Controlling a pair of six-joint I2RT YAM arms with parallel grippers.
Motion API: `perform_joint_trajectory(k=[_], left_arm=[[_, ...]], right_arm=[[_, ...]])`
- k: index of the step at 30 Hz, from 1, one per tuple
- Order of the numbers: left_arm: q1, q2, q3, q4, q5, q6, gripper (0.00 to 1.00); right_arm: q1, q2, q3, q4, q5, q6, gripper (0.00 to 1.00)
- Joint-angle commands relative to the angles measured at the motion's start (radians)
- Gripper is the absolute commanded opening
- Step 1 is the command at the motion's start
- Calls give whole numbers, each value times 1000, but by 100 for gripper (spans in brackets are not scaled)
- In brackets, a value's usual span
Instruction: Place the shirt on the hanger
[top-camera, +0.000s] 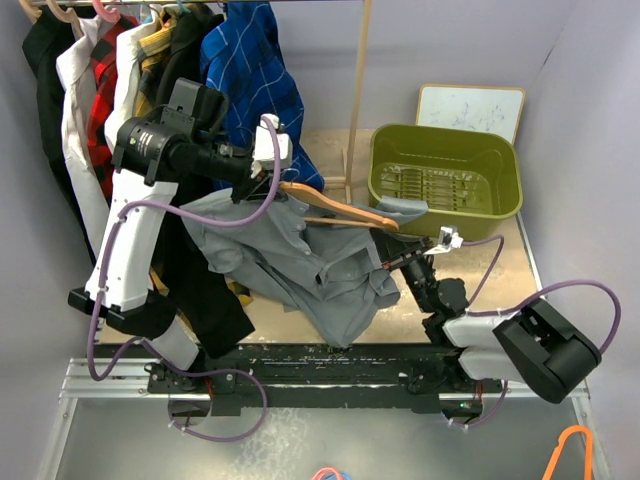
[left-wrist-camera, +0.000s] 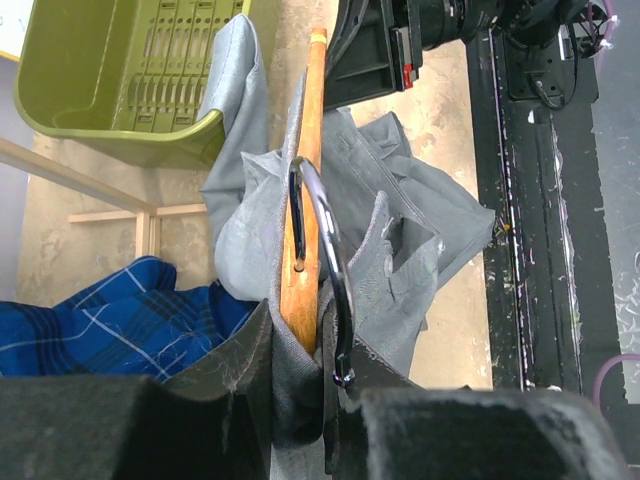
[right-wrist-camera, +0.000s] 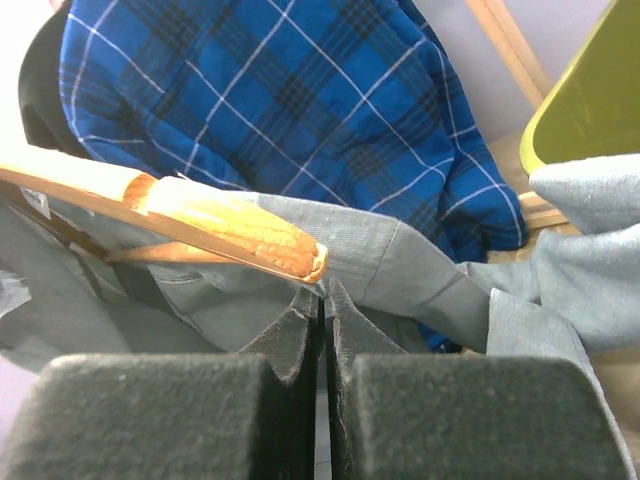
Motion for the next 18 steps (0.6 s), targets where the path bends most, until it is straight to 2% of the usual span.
perform_joint_trajectory(k=[1,4,7,10,12,18], left_arm=[[51,-83,107,11,11,43,0],[66,-79,125,-25,65,78,0],[67,-79,99,-26,-59,119,0],[66,-88,83,-32,-124,156,0],[67,-94,91,-34,-104,150,0],[65,-98,36,-34,-90,156,0]], right_arm=[[-64,-38,-56,177,117,-41,0],[-91,-71,-67,173,107,-59,0],[-131,-130,-66,119,75,-76,0],[-141,-214,-36,-21,39,-136,0],[-142,-245,-21,-86,40,-173,0],[-160,-253,5,-110,39,-248,0]])
